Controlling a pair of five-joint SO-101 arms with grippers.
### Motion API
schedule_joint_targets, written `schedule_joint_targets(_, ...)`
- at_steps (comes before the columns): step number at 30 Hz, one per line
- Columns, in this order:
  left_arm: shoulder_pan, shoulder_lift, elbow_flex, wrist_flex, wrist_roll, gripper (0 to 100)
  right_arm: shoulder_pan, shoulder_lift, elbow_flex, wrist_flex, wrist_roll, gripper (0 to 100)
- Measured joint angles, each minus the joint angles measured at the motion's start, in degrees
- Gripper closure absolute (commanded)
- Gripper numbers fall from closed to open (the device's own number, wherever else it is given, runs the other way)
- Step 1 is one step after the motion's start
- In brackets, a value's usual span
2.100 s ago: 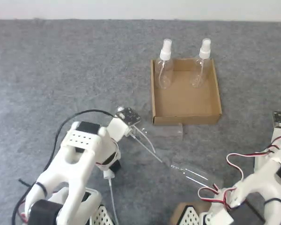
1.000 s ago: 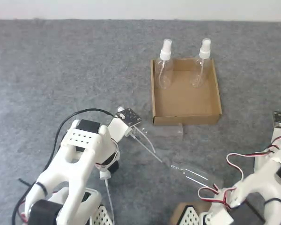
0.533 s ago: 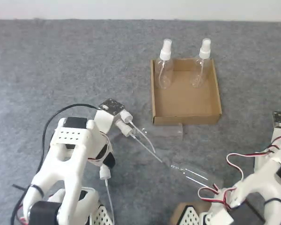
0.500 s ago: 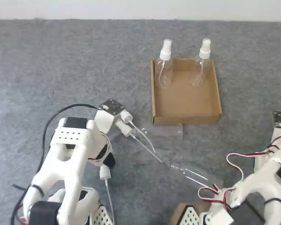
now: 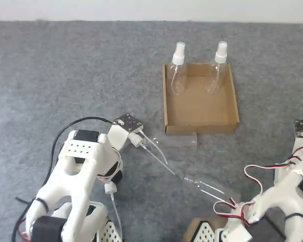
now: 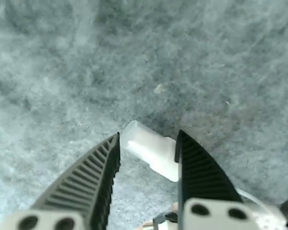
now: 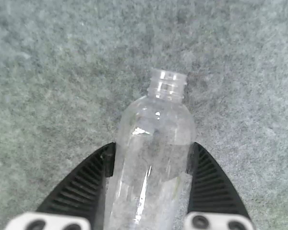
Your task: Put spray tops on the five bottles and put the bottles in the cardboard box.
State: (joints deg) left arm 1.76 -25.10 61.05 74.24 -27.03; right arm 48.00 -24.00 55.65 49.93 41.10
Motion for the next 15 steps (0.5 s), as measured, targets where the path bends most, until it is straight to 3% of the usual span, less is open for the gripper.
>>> schedule_joint_targets(8, 7.91, 0.0, 3.52, -4.66, -2.81, 84, 0.0, 0.0, 0.0, 0.0, 0.0, 89.2)
schedule_joint_targets(15, 10.2, 0.0, -1.76, -0.97, -2.81, 84, 0.0, 0.0, 0.0, 0.0, 0.0, 89.2)
